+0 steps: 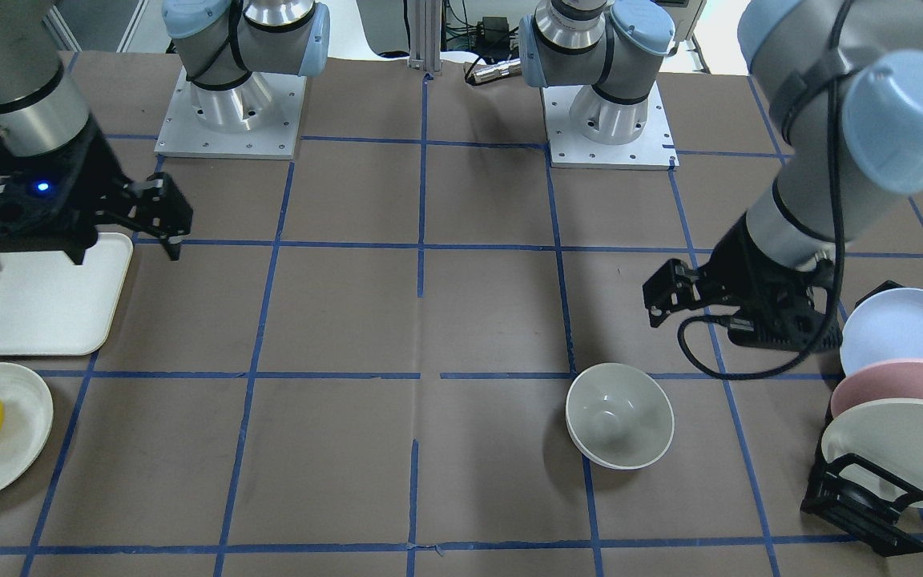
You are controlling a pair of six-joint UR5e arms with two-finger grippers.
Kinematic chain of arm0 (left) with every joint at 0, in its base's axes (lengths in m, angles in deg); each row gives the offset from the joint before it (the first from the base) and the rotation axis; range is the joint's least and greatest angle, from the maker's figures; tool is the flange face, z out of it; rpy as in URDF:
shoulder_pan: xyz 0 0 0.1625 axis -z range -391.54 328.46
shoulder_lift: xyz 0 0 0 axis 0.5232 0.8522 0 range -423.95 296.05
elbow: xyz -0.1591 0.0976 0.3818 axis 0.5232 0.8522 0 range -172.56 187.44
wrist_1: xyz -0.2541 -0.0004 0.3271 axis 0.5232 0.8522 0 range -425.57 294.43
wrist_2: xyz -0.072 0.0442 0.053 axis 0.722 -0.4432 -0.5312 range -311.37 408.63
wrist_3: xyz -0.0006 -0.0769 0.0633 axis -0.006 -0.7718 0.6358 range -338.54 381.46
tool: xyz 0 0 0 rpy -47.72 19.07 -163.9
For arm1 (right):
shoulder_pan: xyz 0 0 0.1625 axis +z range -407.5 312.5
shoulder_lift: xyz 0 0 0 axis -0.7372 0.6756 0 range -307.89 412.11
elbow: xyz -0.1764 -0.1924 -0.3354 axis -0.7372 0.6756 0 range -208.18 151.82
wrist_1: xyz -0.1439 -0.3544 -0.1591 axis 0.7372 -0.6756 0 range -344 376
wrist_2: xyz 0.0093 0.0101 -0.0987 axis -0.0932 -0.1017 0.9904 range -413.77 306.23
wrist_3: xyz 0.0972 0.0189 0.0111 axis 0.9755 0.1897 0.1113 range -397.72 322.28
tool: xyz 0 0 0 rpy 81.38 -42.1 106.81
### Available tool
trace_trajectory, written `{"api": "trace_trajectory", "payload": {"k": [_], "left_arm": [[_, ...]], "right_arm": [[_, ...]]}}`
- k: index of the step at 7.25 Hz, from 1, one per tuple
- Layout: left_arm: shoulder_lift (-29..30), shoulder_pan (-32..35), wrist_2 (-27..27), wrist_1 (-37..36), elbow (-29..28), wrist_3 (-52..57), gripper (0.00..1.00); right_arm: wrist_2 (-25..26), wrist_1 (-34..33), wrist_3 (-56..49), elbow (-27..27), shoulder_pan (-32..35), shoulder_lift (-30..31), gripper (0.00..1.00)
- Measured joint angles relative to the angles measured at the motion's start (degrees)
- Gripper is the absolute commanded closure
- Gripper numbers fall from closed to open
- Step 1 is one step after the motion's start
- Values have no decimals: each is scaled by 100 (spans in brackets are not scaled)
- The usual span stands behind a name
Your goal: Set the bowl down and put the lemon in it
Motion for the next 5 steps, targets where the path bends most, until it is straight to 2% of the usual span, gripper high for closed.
{"api": "trace_trajectory", "payload": {"k": [3, 5], "left_arm": [[993, -206, 161, -1100, 381, 152, 0], [1298, -238, 209, -1691, 712, 163, 0]], "right_arm": [[106, -538, -1241, 227, -1367, -728, 0], [184, -824, -1863, 555, -1725, -1539, 0]]}}
